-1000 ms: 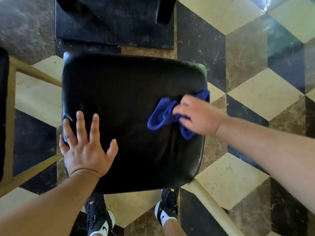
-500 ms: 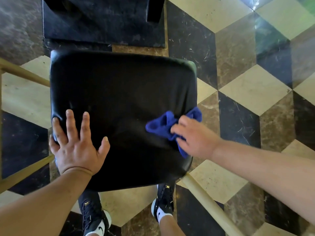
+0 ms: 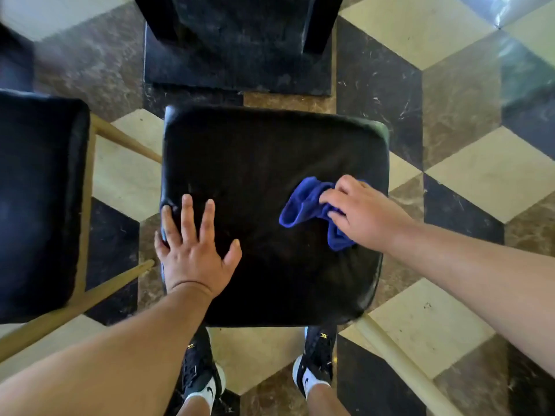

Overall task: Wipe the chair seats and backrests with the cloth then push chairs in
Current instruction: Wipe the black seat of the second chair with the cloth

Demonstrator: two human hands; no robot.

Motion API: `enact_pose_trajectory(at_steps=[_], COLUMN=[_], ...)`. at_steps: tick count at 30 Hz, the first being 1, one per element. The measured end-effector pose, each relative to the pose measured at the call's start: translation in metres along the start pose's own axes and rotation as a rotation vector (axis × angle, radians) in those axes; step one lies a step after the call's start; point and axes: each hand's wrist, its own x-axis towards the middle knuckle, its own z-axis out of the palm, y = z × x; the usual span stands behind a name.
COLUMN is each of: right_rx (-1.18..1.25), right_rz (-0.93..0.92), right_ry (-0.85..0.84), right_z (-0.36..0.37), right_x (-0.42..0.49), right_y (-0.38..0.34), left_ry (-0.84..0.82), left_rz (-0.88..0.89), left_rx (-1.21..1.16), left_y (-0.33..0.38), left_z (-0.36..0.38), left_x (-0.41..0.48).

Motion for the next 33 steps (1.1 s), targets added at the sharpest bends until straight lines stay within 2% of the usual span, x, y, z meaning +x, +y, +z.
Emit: enact_pose_trajectory(at_steps=[5, 8, 10, 13, 15, 18, 22, 24, 27, 30, 33], right_rx=[0.232, 0.407, 0.451, 0.452, 0.450, 0.468, 0.520, 0.493, 0.394, 0.358, 0.261], right_rz=[0.453, 0.621, 0.597, 0.433, 0.327, 0.238, 0.222, 0.229, 0.071, -0.164, -0.342], right_ry=[0.281, 0.428, 0.460, 0.399, 0.332, 0.222, 0.131, 0.096, -0.040, -0.272, -0.397], right_z=[-0.018, -0.015, -0.014, -0.009, -0.001, 0.020, 0.050, 0.065, 0.090, 0.104, 0.093], right_x=[0.093, 0.139, 0.164, 0.187, 0.190, 0.173, 0.138, 0.121, 0.084, 0.043, 0.026], right_y=[-0.043, -0.080, -0.106, -0.148, -0.174, -0.197, -0.216, -0.226, -0.247, -0.248, -0.211], left_ry=[-0.202, -0.143, -0.152, -0.322, -0.350, -0.306, -0.380, -0.352, -0.368, -0.366, -0.379], left_rz=[0.025, -0.048, -0.215, -0.628, -0.648, -0.577, -0.622, -0.662, -0.664, -0.565, -0.282], left_rx=[-0.054, -0.339, -0.590, -1.182, -1.386, -1.433, -1.400, -1.402, -1.439, -1.193, -0.745], left_y=[-0.008, -0.015, -0.014, -0.010, -0.012, -0.012, -0.009, -0.008, -0.006, -0.009, -0.013], left_z=[-0.030, -0.067, -0.093, -0.131, -0.144, -0.148, -0.145, -0.143, -0.137, -0.121, -0.099], left_x=[0.008, 0.023, 0.040, 0.068, 0.077, 0.077, 0.072, 0.072, 0.074, 0.072, 0.060])
